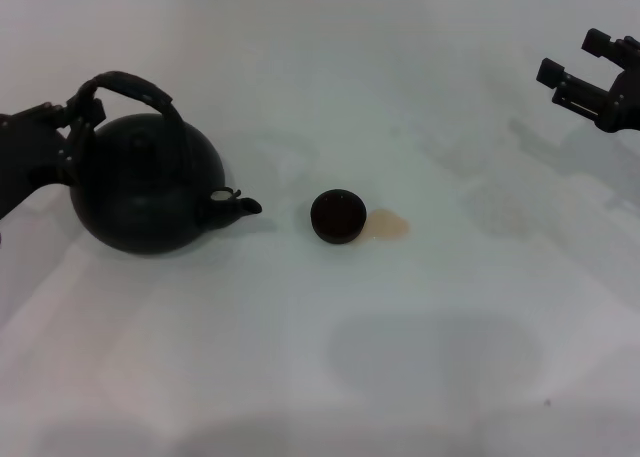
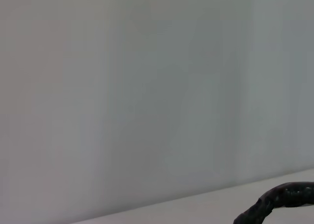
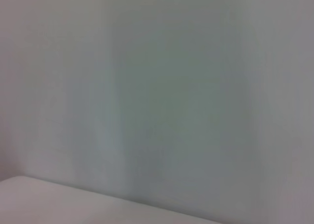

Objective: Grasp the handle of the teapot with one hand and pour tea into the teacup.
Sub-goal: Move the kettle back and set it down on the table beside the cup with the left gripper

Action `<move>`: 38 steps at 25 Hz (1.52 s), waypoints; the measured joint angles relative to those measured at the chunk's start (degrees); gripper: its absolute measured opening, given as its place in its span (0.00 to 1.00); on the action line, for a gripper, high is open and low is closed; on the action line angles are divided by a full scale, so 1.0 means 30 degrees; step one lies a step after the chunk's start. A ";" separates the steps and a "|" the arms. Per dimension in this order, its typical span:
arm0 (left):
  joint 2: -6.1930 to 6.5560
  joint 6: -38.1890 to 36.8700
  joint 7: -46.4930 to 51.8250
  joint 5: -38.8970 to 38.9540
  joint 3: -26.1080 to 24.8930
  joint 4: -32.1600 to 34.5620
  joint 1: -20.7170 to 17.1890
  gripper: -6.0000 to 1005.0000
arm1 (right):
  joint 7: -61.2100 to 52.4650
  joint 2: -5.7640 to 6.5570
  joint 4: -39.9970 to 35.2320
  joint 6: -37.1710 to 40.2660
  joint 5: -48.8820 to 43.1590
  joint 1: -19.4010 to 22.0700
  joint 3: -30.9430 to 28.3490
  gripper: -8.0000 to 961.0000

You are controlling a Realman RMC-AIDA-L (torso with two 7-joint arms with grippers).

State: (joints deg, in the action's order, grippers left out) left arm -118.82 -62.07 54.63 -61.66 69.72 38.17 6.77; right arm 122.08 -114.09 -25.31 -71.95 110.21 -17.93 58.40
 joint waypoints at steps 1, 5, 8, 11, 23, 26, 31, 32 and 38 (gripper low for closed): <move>0.0001 -0.0015 -0.0165 0.0185 -0.0005 -0.0161 0.0000 0.12 | 0.0006 -0.0008 -0.0001 0.0030 -0.0002 0.0000 0.0002 0.88; 0.0000 -0.0188 -0.0995 0.0642 -0.0012 -0.1013 0.0014 0.12 | 0.0079 -0.0050 -0.0001 0.0102 -0.0027 -0.0001 0.0027 0.88; 0.0002 -0.0265 -0.1321 0.0716 -0.0042 -0.1506 0.0173 0.12 | 0.0130 -0.0081 -0.0001 0.0123 -0.0155 -0.0001 0.0027 0.88; 0.0008 -0.0287 -0.1412 0.0728 -0.0054 -0.1783 0.0282 0.12 | 0.0134 -0.0090 0.0017 0.0187 -0.0197 -0.0001 0.0028 0.88; -0.0005 -0.0262 -0.1556 0.0913 -0.0019 -0.1784 0.0202 0.31 | 0.0146 -0.0083 0.0055 0.0239 -0.0208 -0.0001 0.0047 0.88; -0.0001 -0.0736 -0.1969 0.1252 -0.0096 -0.1845 0.0117 0.42 | 0.0146 -0.0083 0.0056 0.0246 -0.0208 0.0000 0.0048 0.88; 0.0014 -0.1719 -0.2451 0.1518 -0.0287 -0.1887 -0.0101 0.62 | 0.0107 -0.0080 0.0057 0.0269 -0.0206 -0.0001 0.0047 0.88; 0.0019 -0.1885 -0.2472 0.1539 -0.0331 -0.1887 -0.0162 0.66 | 0.0092 -0.0072 0.0057 0.0275 -0.0206 -0.0004 0.0047 0.88; -0.0003 -0.2934 -0.3045 0.1613 -0.1292 -0.1932 -0.1102 0.69 | 0.0090 -0.0030 0.0057 0.0282 -0.0205 0.0017 0.0009 0.88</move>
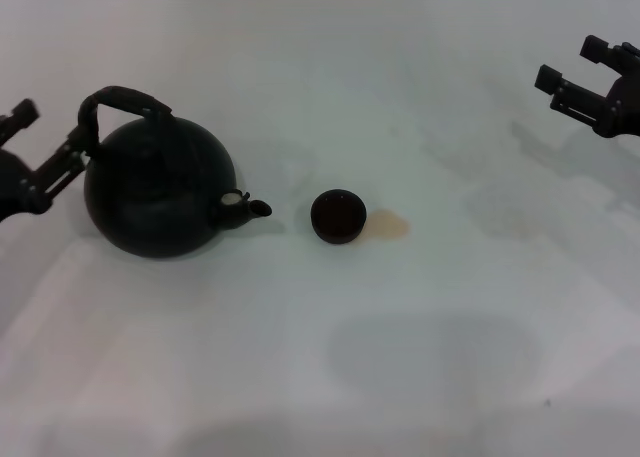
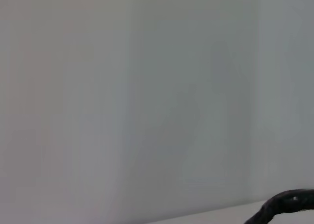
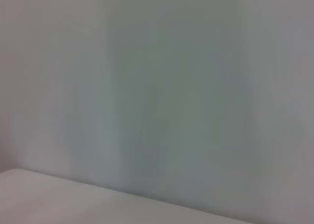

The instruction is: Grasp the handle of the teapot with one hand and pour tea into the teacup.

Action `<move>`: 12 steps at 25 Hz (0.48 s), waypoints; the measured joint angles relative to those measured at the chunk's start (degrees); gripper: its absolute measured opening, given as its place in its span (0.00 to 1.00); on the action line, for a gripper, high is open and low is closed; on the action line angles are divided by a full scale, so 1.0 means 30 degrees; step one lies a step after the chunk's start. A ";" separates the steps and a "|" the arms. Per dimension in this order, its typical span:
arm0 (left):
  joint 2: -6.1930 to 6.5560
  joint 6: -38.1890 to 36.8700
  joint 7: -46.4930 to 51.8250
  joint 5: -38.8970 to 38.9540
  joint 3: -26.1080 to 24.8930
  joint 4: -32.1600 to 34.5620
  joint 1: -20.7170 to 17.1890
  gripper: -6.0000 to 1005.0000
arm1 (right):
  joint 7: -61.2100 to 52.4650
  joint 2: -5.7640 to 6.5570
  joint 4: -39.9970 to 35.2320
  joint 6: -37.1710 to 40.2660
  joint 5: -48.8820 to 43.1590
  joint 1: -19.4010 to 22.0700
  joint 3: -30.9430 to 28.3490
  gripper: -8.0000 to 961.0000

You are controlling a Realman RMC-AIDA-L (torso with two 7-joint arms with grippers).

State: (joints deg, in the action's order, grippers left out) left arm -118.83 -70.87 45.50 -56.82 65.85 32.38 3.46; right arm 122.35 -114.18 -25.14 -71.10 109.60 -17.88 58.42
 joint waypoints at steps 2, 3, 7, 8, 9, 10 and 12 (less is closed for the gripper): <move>-0.0017 -0.0228 -0.0171 0.0011 -0.0495 -0.0026 -0.0350 0.70 | 0.0050 0.0016 0.0000 0.0000 0.0001 0.0079 -0.0061 0.88; -0.0034 -0.0401 -0.0263 0.0025 -0.0858 -0.0094 -0.0591 0.70 | 0.0055 0.0031 0.0001 0.0001 0.0003 0.0143 -0.0091 0.88; -0.0058 -0.1539 -0.0875 0.0377 -0.2224 -0.0689 -0.1258 0.71 | 0.0138 0.0054 -0.0002 -0.0001 0.0138 0.0555 -0.0548 0.88; -0.0060 -0.1880 -0.1150 0.0562 -0.2638 -0.0967 -0.1384 0.71 | 0.0225 0.0034 -0.0003 -0.0002 0.0160 0.0659 -0.0833 0.88; -0.0068 -0.2183 -0.1445 0.0755 -0.3026 -0.1249 -0.1510 0.71 | 0.0413 -0.0008 0.0058 -0.0035 0.0188 0.0781 -0.1247 0.88; -0.0068 -0.2409 -0.1654 0.0886 -0.3307 -0.1484 -0.1581 0.71 | 0.0617 -0.0041 0.0239 -0.0102 0.0209 0.0887 -0.1720 0.88; -0.0067 -0.2914 -0.2125 0.1140 -0.4148 -0.2091 -0.1817 0.71 | 0.1074 -0.0060 0.0853 -0.0451 0.0259 0.1000 -0.2695 0.88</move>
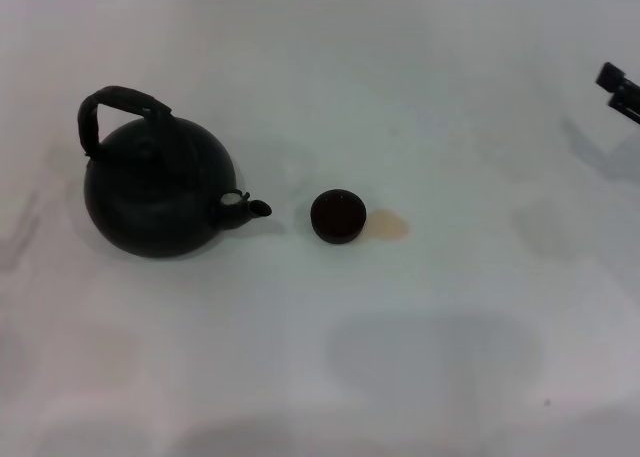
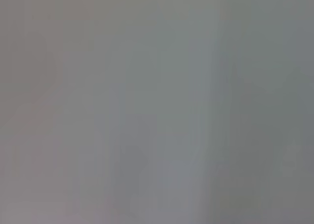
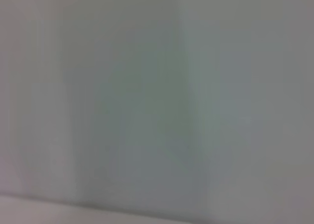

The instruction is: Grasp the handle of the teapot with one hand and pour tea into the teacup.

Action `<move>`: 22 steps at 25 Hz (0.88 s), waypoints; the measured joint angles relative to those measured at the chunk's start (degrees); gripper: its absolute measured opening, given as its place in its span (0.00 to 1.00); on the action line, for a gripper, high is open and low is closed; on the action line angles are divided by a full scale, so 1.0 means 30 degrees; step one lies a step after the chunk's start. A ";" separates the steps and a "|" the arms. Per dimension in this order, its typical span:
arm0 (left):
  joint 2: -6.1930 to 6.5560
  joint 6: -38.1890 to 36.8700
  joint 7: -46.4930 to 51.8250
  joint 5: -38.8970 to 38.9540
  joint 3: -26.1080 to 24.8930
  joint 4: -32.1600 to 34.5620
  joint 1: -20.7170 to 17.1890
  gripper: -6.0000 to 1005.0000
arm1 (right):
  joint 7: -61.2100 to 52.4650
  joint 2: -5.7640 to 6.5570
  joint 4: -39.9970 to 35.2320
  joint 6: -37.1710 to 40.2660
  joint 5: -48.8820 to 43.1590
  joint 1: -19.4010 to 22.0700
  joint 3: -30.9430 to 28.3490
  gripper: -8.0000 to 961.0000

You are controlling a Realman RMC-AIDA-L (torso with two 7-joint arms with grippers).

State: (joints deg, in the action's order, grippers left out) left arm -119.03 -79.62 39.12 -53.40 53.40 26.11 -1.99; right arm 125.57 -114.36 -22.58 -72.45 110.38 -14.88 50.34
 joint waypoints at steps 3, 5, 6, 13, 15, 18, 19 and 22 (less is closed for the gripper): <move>-0.0022 -0.0544 -0.0709 0.0264 -0.1073 -0.0667 -0.0309 0.71 | 0.1015 -0.0004 0.1235 -0.0717 0.0013 0.0101 -0.1549 0.88; -0.0035 -0.0925 -0.1328 0.0648 -0.1582 -0.1133 -0.0455 0.71 | 0.2008 -0.0011 0.2334 -0.1371 0.0011 0.0273 -0.2827 0.88; -0.0035 -0.1062 -0.1562 0.0893 -0.1662 -0.1313 -0.0504 0.71 | 0.2538 -0.0010 0.2849 -0.1727 0.0015 0.0404 -0.3437 0.88; -0.0053 -0.1793 -0.3104 0.3527 -0.1748 -0.3085 -0.0379 0.71 | 0.7319 -0.0022 0.6107 -0.4634 0.0011 0.1389 -0.5996 0.88; -0.0055 -0.2152 -0.3673 0.4462 -0.1754 -0.3951 -0.0038 0.71 | 0.8438 -0.0023 0.6672 -0.4955 0.0012 0.1504 -0.6094 0.88; -0.0053 -0.2701 -0.4518 0.5772 -0.1766 -0.5457 0.0644 0.71 | 0.9525 -0.0030 0.7222 -0.4952 0.0009 0.1544 -0.6115 0.88; -0.0054 -0.2901 -0.4921 0.6106 -0.1765 -0.5983 0.0919 0.71 | 0.9686 -0.0039 0.7310 -0.4869 0.0004 0.1530 -0.6117 0.88; -0.0065 -0.3348 -0.5776 0.6856 -0.1771 -0.7149 0.1565 0.71 | 0.9930 -0.0069 0.7422 -0.4250 0.0090 0.1328 -0.6137 0.88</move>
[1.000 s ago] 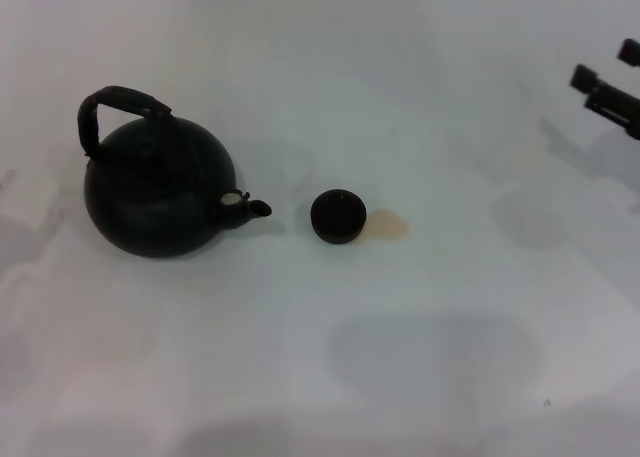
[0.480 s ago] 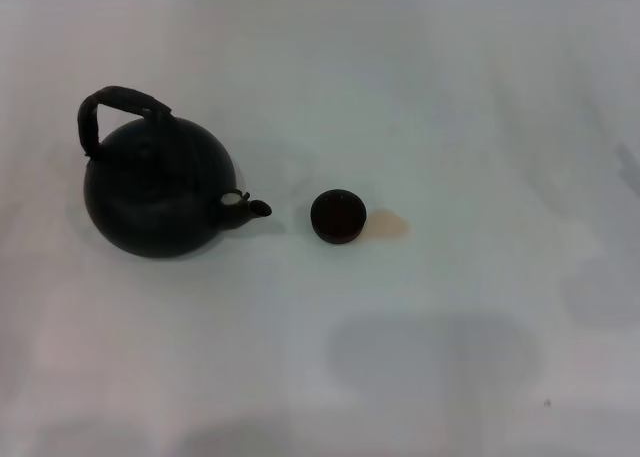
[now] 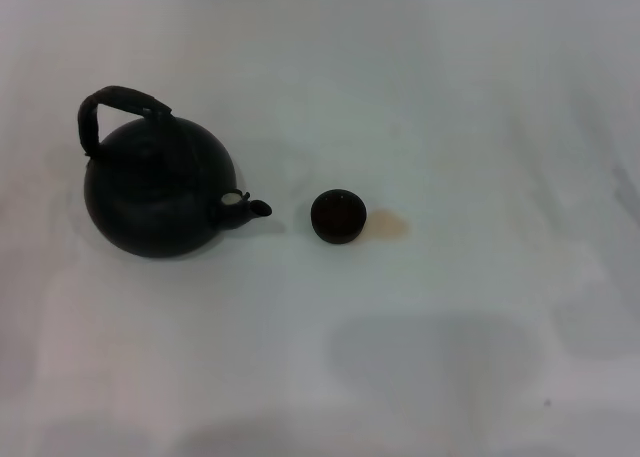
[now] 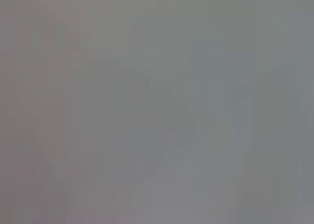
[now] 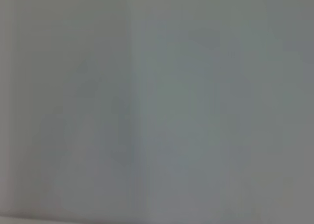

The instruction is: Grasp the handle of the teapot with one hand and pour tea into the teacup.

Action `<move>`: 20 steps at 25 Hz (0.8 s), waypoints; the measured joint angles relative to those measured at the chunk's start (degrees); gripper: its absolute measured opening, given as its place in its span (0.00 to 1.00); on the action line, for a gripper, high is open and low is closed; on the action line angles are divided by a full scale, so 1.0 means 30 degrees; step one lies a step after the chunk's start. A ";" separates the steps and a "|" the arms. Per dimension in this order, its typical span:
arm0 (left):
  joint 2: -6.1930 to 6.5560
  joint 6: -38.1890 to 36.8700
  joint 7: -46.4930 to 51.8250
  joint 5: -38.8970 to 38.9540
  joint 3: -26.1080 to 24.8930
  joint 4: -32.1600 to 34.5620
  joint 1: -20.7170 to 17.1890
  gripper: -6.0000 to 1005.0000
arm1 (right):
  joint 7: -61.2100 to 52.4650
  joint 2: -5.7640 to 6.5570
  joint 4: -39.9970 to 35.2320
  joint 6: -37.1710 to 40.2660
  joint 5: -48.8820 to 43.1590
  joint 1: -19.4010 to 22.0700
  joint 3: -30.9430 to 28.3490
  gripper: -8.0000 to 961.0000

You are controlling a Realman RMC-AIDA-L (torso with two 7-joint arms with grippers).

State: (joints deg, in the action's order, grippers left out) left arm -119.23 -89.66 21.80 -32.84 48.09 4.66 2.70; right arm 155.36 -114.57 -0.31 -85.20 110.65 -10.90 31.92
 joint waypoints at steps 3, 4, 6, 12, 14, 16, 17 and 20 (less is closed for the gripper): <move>-0.0038 -0.0202 -0.0138 0.0560 -0.0010 -0.0873 0.0590 0.71 | 0.0022 -0.0034 -0.0057 0.0668 0.0128 -0.0286 -0.0008 0.88; -0.0048 -0.0210 -0.0139 0.0716 -0.0006 -0.1140 0.0787 0.71 | 0.0031 -0.0042 -0.0148 0.0863 0.0133 -0.0361 -0.0003 0.88; -0.0064 -0.0216 -0.0152 0.1056 -0.0007 -0.1837 0.1260 0.71 | 0.0036 -0.0047 -0.0335 0.1170 0.0151 -0.0468 0.0002 0.88; -0.0109 -0.0225 -0.0140 0.1543 0.0003 -0.2914 0.1783 0.71 | -0.0013 -0.0042 -0.0431 0.1425 0.0201 -0.0562 0.0001 0.88; -0.0119 -0.0229 -0.0152 0.1513 0.0017 -0.3019 0.1761 0.71 | 0.0019 -0.0041 -0.0310 0.1444 0.0204 -0.0537 -0.0004 0.88; -0.0118 -0.0232 -0.0176 0.1507 0.0025 -0.3087 0.1706 0.71 | 0.0065 -0.0042 -0.0222 0.1442 0.0240 -0.0482 -0.0006 0.88; -0.0118 -0.0232 -0.0176 0.1507 0.0033 -0.3095 0.1680 0.71 | 0.0070 -0.0042 -0.0204 0.1401 0.0285 -0.0457 -0.0008 0.88; -0.0105 -0.0280 -0.0179 0.1521 0.0041 -0.3067 0.1679 0.71 | 0.0103 -0.0042 -0.0246 0.1014 0.0388 -0.0422 -0.0009 0.88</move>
State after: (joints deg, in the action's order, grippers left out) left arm -119.54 -90.50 21.26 -28.27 48.21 -4.54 7.74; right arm 155.67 -114.70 -1.05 -82.16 111.81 -12.16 31.90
